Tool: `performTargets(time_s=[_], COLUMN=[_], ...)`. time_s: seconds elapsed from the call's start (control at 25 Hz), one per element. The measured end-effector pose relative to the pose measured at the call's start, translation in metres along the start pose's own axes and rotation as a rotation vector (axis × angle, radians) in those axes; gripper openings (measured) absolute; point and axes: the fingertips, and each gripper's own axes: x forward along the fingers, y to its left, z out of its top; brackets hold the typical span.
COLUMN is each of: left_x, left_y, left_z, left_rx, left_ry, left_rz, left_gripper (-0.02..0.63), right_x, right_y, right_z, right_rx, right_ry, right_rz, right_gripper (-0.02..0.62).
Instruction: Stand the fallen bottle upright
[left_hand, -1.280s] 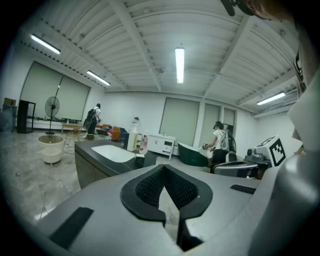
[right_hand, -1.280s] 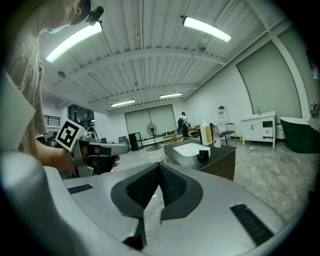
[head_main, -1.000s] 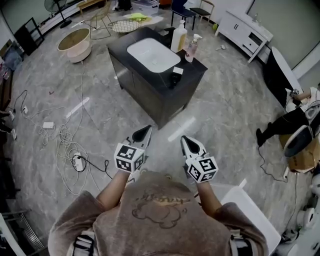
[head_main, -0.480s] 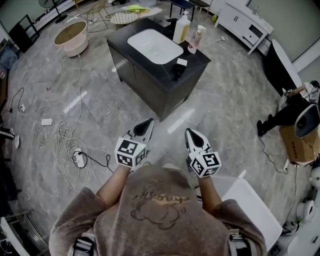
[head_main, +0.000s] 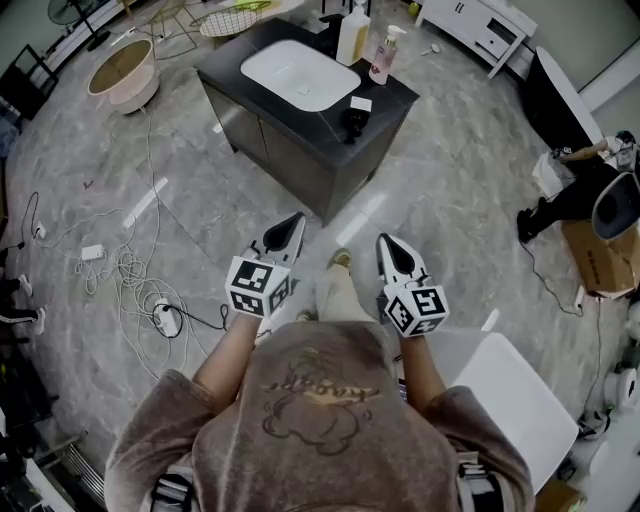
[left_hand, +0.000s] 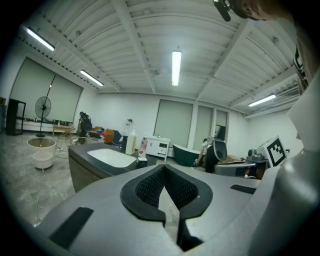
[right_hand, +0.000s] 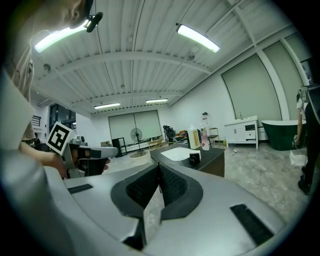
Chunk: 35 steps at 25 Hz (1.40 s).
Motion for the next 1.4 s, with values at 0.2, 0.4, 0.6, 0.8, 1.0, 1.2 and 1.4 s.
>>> performTargets(time_s=[0.2,0.4,0.6,0.8,1.0,1.2,1.4], left_x=[0.020,0.046,0.082,0.122,0.158,0.186,0.213], left_y=[0.017,0.038,0.055,0.072,0.085,0.098,0.108], left_z=[0.001,0.005,0.013,0.023,0.035,0.047,0.053], left_rx=[-0.007,-0.011,-0.017,-0.024,-0.029,-0.035,-0.039], left_ry=[-0.001,0.001,0.016,0.030,0.043,0.050,0.053], left_rz=[-0.001,0.018,0.015,0.014,0.025,0.056,0.083], left_gripper=[0.018,0.018,0.018,0.018,0.018,0.018,0.018], right_x=[0.017,0.043,0.075,0.109,0.137,0.167,0.194], right_y=[-0.018,-0.030,-0.057,-0.087,-0.114,-0.141,-0.165], right_z=[-0.001,-0.004,0.006,0.020,0.036,0.049,0.057], right_rx=[0.011,0.028,0.042,0.052,0.059,0.054,0.052], right_ry=[-0.001,0.019,0.023,0.024,0.035,0.043,0.046], right_rz=[-0.032,-0.012,-0.016,-0.020,-0.004,0.031,0.065], right_gripper=[-0.002,-0.002,-0.002,-0.002,-0.002,-0.002,-0.002])
